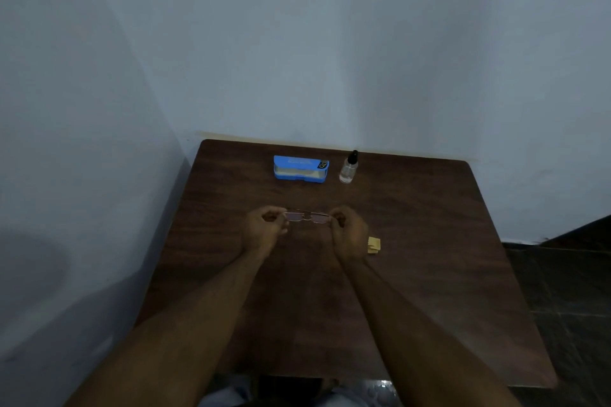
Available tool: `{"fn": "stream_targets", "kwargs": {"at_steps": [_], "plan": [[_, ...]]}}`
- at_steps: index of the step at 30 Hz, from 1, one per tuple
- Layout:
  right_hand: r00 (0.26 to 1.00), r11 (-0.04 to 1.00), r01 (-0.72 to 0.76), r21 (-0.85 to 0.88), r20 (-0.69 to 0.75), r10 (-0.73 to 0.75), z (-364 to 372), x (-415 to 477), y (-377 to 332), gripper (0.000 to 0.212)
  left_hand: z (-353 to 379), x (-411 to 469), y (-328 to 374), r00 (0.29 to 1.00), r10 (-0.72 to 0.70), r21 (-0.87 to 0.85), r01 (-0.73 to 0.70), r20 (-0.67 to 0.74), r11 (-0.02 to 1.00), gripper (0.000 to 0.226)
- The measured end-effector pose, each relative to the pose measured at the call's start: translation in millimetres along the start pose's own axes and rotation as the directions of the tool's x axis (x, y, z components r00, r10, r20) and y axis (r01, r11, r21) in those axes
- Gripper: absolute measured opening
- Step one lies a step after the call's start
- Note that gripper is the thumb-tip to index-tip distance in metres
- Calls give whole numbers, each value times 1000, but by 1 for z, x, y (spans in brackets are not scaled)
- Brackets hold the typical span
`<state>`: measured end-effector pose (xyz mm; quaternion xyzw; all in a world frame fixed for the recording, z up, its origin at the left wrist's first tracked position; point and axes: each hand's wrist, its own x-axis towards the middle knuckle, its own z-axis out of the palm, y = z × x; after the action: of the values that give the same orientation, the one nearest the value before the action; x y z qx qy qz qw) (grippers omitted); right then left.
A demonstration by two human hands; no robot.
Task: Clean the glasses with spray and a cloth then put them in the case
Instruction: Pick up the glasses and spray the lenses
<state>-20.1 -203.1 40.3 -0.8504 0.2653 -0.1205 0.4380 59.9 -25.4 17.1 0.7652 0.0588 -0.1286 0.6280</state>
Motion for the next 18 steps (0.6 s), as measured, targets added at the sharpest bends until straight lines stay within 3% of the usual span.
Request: {"fn": "stream_targets", "kwargs": {"at_steps": [4, 10, 14, 18], "plan": [[983, 971, 184, -151, 51, -178, -8, 4, 1, 13, -6, 4, 5, 994, 95, 28, -97, 48, 995, 16], [956, 876, 292, -384, 117, -268, -11, 12, -2, 9, -9, 1, 15, 957, 278, 109, -286, 87, 952, 15], [945, 879, 326, -347, 120, -303, -13, 14, -24, 15, -7, -1, 21, 920, 378, 179, -391, 106, 903, 14], [913, 860, 391, -328, 254, -318, -14, 22, -47, 20, -6, -2, 25, 893, 441, 256, -448, 88, 857, 12]]}}
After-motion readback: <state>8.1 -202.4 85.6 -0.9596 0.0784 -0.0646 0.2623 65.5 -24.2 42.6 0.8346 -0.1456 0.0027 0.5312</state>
